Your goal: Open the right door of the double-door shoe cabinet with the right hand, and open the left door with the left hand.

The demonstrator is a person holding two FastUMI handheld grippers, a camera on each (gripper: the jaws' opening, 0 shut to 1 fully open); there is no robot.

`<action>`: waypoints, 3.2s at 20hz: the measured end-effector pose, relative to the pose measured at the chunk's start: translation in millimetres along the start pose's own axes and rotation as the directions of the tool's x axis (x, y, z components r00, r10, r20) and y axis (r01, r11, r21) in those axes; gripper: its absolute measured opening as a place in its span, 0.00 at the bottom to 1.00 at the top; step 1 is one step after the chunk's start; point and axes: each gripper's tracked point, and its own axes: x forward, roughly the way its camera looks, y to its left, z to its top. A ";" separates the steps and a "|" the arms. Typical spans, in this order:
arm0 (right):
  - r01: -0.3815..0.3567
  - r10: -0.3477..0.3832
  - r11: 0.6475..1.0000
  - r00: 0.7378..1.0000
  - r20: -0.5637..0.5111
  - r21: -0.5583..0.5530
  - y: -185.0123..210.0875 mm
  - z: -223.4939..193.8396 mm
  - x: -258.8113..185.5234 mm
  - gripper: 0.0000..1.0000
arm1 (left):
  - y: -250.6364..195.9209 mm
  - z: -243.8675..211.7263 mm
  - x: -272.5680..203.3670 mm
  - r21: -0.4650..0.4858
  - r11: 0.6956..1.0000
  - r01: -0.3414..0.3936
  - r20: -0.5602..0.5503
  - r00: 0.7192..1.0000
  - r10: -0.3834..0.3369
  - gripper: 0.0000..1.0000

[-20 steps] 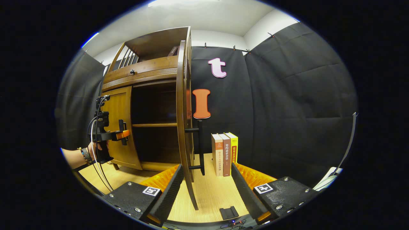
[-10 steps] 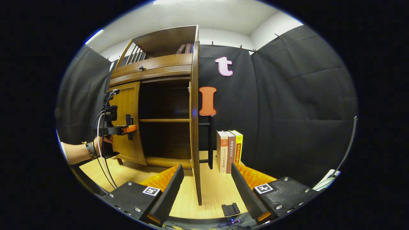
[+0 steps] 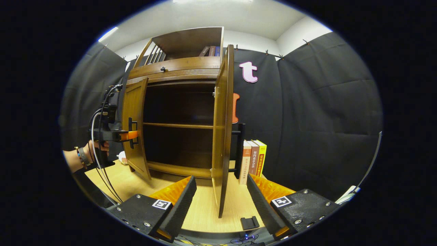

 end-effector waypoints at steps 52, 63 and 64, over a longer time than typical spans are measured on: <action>-0.140 0.137 0.987 0.990 0.034 0.084 71.0 19.1 59.4 0.92 | 214.3 49.4 -207.8 -0.119 0.984 -0.129 0.155 0.977 0.147 0.18; -0.157 0.156 0.987 0.987 0.046 0.038 85.4 7.2 45.3 0.92 | 89.7 21.2 -135.3 -0.173 0.980 -0.098 0.086 0.990 0.114 0.48; -0.155 0.153 0.987 0.987 0.042 0.039 83.6 5.6 43.7 0.92 | 83.4 17.3 -131.5 -0.162 0.983 -0.088 0.081 0.991 0.102 0.55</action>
